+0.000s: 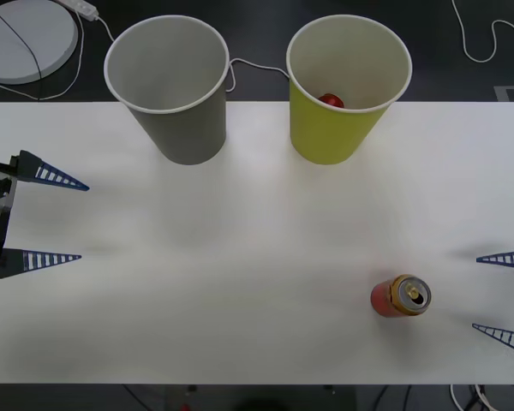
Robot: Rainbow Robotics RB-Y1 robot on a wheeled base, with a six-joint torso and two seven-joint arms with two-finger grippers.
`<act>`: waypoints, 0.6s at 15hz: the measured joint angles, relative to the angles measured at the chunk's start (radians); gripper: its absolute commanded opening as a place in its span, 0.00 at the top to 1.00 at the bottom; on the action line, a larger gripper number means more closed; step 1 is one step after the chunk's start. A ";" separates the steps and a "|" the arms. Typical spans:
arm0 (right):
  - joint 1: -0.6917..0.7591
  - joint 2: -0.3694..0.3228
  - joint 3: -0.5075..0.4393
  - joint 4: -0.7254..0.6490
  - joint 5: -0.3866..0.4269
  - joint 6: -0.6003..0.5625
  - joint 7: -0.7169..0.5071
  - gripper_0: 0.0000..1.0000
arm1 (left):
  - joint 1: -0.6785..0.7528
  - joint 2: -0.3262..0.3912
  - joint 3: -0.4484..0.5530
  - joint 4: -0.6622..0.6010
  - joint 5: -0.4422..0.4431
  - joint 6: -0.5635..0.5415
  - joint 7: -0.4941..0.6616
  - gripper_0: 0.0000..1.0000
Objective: Put the can into the green bin and the plastic bottle into the gray bin
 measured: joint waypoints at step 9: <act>-0.020 0.142 0.024 0.021 -0.012 0.000 0.042 0.00 | 0.000 0.000 0.000 0.000 0.000 0.000 0.000 0.00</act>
